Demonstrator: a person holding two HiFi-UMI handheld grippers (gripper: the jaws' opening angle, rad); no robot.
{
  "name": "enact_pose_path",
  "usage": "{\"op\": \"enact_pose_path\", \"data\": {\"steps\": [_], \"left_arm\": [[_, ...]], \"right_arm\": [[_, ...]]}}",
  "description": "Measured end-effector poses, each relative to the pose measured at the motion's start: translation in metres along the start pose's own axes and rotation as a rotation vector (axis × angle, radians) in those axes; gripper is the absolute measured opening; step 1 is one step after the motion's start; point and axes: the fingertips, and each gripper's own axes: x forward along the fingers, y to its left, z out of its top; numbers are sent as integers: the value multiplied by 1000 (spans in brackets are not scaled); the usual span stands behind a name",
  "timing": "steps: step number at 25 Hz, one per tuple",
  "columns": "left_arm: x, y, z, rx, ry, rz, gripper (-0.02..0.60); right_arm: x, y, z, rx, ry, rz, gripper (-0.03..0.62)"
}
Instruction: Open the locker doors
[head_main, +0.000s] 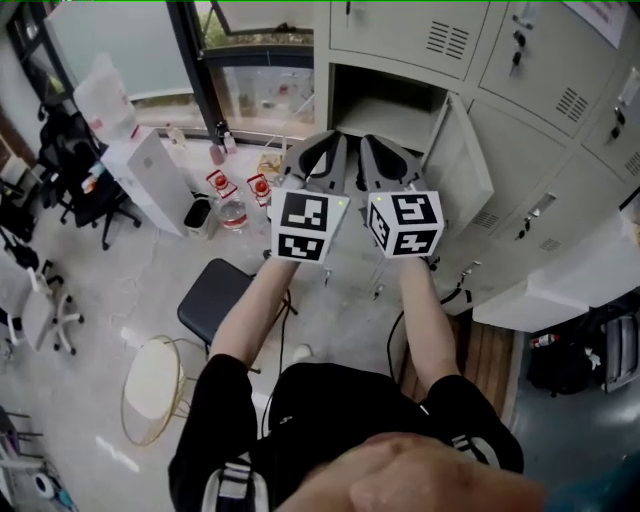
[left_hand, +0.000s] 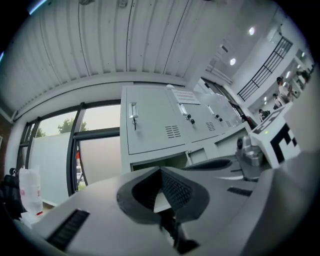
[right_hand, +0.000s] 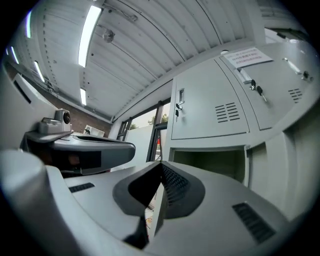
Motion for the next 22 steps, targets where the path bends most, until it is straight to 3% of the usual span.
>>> {"op": "enact_pose_path", "data": {"steps": [10, 14, 17, 22], "left_arm": [[31, 38, 52, 23, -103, -36, 9], [41, 49, 71, 105, -125, -18, 9], [50, 59, 82, 124, -134, -16, 9], [64, 86, 102, 189, -157, 51, 9]], "right_arm": [[49, -19, 67, -34, -113, -43, 18], [66, -27, 91, -55, -151, -60, 19], [78, -31, 113, -89, -181, -68, 20], [96, -39, 154, -111, -234, -74, 20]]}}
